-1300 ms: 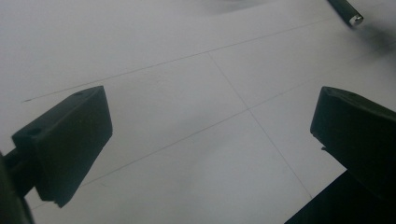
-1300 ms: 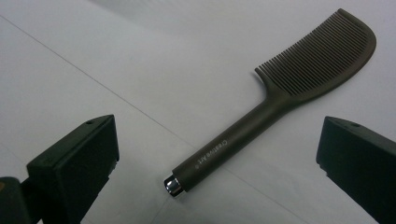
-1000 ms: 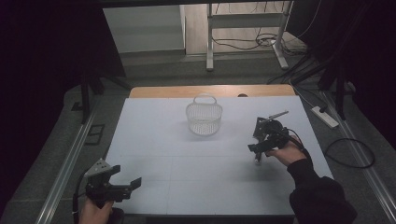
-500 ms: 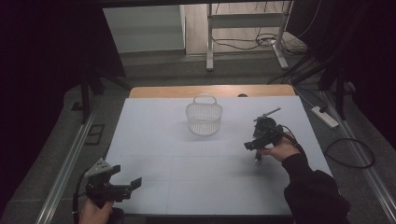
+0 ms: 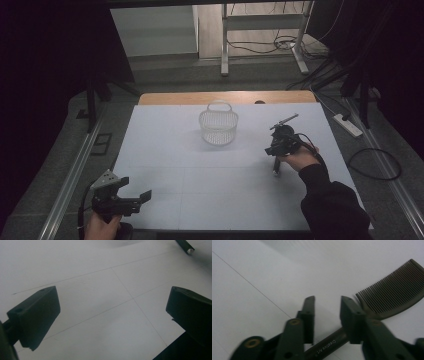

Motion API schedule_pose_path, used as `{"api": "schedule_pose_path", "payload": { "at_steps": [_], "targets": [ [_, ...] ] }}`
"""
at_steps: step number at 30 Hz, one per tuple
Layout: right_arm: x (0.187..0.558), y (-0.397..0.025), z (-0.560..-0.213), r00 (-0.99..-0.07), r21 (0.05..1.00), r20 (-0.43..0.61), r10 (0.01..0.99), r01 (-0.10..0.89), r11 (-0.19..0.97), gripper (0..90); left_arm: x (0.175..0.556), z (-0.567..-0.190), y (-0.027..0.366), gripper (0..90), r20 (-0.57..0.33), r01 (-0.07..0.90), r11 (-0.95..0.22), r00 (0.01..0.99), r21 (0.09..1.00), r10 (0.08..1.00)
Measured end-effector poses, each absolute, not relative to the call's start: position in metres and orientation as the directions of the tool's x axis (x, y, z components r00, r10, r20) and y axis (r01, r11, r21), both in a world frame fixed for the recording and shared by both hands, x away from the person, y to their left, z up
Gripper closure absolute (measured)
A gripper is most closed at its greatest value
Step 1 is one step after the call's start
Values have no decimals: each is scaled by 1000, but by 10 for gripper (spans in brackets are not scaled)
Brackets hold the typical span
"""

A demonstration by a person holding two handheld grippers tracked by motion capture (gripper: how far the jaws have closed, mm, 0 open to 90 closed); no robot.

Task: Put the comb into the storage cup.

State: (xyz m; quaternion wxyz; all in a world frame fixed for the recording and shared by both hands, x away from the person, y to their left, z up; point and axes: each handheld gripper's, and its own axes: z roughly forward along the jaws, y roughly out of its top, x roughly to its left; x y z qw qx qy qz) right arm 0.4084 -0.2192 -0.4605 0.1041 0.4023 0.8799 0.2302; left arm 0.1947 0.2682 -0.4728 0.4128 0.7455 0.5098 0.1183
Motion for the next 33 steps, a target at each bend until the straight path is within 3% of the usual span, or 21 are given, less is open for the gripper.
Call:
{"api": "schedule_pose_path", "payload": {
  "at_steps": [4, 17, 33],
  "targets": [
    [407, -218, -460, -678, 487, -17, 735, 636, 598, 893, 195, -473, 268, 0, -243, 662, -142, 454, 736, 857],
    [408, -222, -471, -679, 502, -19, 734, 629, 594, 894, 195, -473, 269, 2, -247, 661, -138, 455, 738, 856],
    [407, -223, -492, -671, 441, 17, 742, 671, 596, 894, 195, -473, 268, 6, -247, 660, -141, 459, 738, 853]
  ]
}}
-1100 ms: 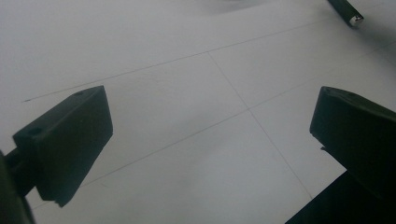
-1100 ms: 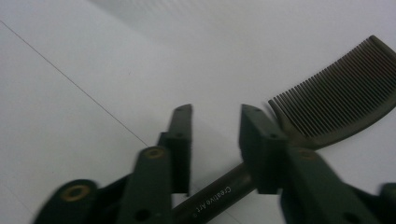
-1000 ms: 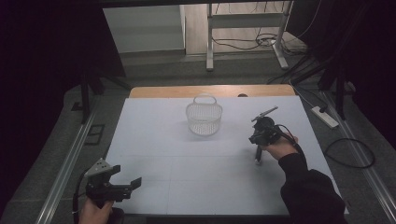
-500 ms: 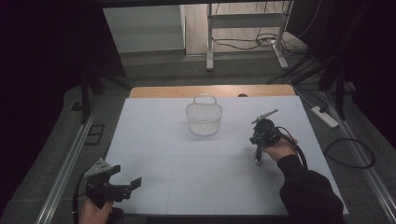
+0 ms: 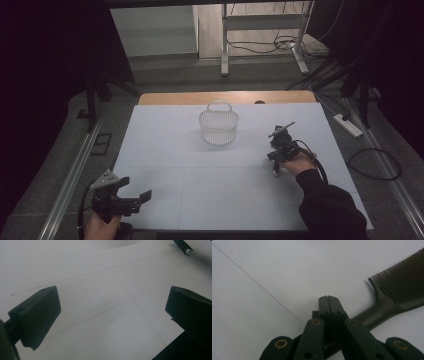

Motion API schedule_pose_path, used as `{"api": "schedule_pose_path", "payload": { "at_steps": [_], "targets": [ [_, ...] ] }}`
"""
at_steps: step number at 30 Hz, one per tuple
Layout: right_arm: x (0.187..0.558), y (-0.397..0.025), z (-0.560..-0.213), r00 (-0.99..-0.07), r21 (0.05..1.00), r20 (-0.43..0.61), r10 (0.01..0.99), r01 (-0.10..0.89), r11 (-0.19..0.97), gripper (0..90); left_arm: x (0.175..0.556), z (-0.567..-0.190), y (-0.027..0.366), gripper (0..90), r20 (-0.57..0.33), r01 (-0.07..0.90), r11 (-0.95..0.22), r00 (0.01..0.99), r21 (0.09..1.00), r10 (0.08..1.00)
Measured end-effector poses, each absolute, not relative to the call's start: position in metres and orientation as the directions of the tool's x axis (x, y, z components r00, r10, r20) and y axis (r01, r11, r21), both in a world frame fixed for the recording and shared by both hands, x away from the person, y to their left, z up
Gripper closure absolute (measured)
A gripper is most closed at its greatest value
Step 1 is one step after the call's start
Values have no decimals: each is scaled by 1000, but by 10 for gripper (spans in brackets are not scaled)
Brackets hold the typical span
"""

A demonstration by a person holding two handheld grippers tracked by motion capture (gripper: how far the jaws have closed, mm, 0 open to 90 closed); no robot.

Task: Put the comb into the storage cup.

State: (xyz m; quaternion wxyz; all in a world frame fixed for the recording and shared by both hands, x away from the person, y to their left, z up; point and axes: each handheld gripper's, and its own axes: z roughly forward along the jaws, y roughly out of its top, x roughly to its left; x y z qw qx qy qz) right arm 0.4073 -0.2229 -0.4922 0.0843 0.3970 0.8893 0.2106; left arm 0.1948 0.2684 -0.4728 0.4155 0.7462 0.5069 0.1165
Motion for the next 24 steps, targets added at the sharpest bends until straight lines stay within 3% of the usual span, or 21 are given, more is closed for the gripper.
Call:
{"api": "schedule_pose_path", "payload": {
  "at_steps": [24],
  "targets": [
    [401, -245, -497, -633, 410, 45, 773, 717, 563, 894, 196, -473, 268, 10, -250, 662, -140, 458, 736, 853]
  ]
}}
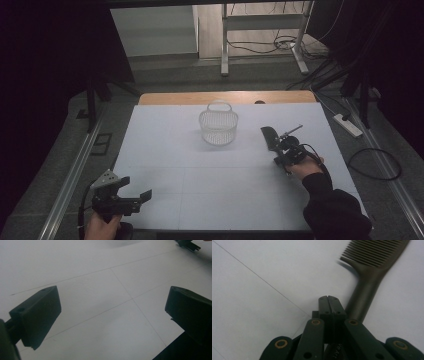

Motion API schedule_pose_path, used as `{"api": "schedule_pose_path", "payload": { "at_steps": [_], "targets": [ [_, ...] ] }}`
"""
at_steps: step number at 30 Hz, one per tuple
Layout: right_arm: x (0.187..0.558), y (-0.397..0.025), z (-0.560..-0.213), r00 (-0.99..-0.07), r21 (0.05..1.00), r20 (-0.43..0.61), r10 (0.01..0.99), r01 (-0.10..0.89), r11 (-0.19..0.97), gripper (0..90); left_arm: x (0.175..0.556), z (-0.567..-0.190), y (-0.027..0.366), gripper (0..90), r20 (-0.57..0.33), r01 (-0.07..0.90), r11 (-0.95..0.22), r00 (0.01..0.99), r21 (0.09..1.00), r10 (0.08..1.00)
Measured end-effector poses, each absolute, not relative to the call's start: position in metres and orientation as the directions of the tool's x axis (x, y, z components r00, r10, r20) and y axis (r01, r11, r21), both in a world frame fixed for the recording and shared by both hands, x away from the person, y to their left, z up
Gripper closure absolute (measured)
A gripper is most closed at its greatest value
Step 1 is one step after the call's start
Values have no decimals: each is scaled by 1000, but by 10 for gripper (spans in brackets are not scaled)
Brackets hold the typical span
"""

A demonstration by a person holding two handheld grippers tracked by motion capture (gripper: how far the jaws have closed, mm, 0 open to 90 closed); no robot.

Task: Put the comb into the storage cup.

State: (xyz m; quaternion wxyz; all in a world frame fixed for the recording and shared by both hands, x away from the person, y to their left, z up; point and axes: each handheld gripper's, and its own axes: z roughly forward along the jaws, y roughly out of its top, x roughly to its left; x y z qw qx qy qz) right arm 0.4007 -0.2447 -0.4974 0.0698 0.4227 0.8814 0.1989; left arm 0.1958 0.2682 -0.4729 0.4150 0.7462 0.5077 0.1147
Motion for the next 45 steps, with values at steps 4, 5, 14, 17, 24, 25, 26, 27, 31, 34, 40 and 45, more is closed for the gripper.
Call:
{"api": "schedule_pose_path", "payload": {
  "at_steps": [4, 5, 14, 17, 24, 25, 26, 27, 31, 34, 40, 45],
  "targets": [
    [401, -248, -497, -629, 409, 46, 776, 721, 559, 894, 196, -473, 268, 10, -250, 663, -140, 458, 736, 853],
    [401, -248, -497, -628, 409, 46, 777, 722, 559, 894, 196, -473, 268, 11, -250, 663, -140, 458, 736, 853],
    [402, -256, -495, -612, 409, 48, 789, 733, 544, 894, 196, -473, 268, 12, -249, 664, -140, 456, 735, 854],
    [403, -257, -496, -611, 412, 47, 790, 732, 542, 894, 196, -473, 268, 12, -250, 664, -139, 456, 735, 855],
    [401, -256, -494, -617, 417, 52, 785, 728, 544, 893, 196, -473, 268, 13, -248, 663, -140, 455, 735, 855],
    [400, -255, -493, -620, 425, 57, 782, 724, 543, 893, 196, -473, 268, 13, -248, 663, -140, 455, 735, 855],
    [399, -254, -491, -625, 430, 58, 779, 720, 545, 888, 196, -473, 268, 13, -246, 663, -142, 456, 735, 855],
    [398, -253, -489, -631, 441, 61, 774, 712, 546, 880, 196, -473, 268, 13, -246, 663, -142, 456, 735, 855],
    [393, -250, -482, -640, 474, 59, 766, 693, 543, 838, 196, -473, 267, 14, -242, 662, -145, 456, 735, 856],
    [390, -248, -478, -645, 487, 39, 763, 679, 550, 780, 196, -472, 266, 15, -237, 661, -151, 460, 735, 856],
    [388, -247, -471, -634, 515, -8, 773, 660, 547, 616, 196, -472, 266, 17, -230, 659, -158, 461, 735, 857],
    [389, -250, -469, -618, 527, -20, 786, 662, 534, 471, 196, -472, 265, 18, -225, 660, -163, 462, 734, 858]
  ]
}}
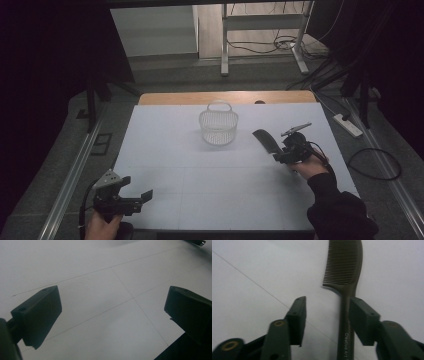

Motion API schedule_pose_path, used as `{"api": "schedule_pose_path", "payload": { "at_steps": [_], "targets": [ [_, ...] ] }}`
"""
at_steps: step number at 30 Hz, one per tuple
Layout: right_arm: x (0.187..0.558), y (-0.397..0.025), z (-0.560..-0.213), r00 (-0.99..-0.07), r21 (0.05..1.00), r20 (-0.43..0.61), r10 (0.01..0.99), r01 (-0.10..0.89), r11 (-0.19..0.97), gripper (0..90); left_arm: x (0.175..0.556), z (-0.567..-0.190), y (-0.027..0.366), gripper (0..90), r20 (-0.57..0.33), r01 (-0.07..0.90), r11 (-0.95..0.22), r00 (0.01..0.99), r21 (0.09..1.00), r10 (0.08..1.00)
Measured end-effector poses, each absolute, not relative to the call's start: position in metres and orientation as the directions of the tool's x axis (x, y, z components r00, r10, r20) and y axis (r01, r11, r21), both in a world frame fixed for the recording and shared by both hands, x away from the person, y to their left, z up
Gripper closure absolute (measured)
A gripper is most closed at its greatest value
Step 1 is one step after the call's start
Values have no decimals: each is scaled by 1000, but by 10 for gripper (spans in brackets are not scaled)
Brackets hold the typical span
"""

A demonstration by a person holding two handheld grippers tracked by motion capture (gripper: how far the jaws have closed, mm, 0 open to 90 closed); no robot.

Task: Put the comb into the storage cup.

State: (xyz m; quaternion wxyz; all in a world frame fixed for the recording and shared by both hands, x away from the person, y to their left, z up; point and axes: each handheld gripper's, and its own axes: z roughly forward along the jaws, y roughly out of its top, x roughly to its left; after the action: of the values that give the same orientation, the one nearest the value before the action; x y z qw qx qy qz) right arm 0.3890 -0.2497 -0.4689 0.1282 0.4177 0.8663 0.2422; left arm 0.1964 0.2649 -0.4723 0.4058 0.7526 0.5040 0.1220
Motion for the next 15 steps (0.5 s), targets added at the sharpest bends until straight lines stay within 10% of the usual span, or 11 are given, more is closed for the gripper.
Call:
{"api": "schedule_pose_path", "payload": {
  "at_steps": [15],
  "targets": [
    [398, -263, -465, -564, 532, 15, 825, 704, 472, 162, 197, -472, 261, 25, -202, 664, -192, 468, 723, 860]
  ]
}}
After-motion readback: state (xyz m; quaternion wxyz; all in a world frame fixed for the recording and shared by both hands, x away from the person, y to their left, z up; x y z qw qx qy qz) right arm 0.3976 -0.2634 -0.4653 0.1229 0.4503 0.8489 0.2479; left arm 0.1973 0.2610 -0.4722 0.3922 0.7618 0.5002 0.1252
